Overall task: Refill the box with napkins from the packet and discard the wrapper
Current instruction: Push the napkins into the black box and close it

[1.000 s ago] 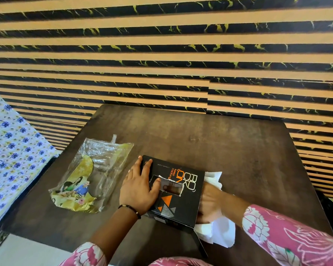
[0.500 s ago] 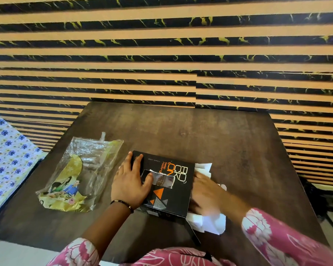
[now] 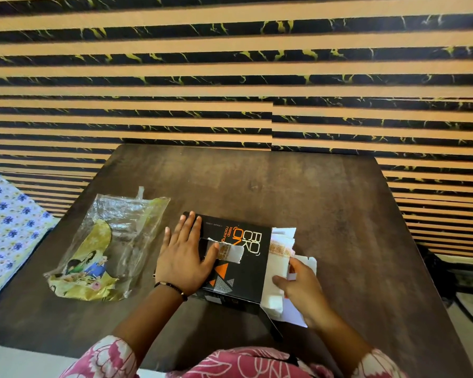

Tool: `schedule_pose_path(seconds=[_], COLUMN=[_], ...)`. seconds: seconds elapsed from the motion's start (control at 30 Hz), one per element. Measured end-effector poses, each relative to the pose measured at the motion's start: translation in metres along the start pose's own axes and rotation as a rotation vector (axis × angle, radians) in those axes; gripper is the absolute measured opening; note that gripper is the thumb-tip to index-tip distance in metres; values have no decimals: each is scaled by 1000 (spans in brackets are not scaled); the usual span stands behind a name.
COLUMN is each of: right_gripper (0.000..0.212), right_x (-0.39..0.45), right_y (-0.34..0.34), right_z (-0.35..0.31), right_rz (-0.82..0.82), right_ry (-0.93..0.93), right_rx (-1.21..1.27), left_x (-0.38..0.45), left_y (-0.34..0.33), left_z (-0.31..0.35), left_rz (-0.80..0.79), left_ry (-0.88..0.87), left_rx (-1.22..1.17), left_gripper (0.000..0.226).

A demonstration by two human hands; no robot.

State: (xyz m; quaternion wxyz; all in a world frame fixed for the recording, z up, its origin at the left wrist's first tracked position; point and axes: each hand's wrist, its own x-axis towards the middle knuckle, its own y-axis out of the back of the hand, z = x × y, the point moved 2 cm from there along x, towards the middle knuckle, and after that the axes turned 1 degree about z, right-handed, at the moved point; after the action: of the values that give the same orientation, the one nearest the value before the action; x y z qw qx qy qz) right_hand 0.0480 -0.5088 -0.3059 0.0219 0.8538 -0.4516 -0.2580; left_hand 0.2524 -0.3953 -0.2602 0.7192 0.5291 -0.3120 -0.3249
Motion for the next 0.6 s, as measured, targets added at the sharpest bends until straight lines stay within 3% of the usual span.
schedule_pose_path(seconds=[0.13, 0.23, 0.33, 0.43, 0.53, 0.6], right_gripper=[35, 23, 26, 28, 28, 27], right_x=[5, 2, 8, 10, 15, 22], right_y=[-21, -42, -48, -34, -17, -5], right_z=[-9, -19, -13, -8, -6, -7], right_rz=[-90, -146, -180, -228, -82, 112], right_ry=[-5, -54, -158, -122, -31, 51], right_rx=[79, 258, 453, 469, 381, 325], left_x=[0, 0, 0, 0, 0, 0], left_y=[0, 1, 2, 2, 3, 2], left_z=[-1, 0, -1, 0, 1, 0], left_rz=[3, 9, 18, 36, 41, 41], left_ry=[1, 2, 16, 25, 20, 12], left_rx=[-39, -53, -73, -97, -94, -71], left_gripper=[85, 83, 83, 82, 81, 81])
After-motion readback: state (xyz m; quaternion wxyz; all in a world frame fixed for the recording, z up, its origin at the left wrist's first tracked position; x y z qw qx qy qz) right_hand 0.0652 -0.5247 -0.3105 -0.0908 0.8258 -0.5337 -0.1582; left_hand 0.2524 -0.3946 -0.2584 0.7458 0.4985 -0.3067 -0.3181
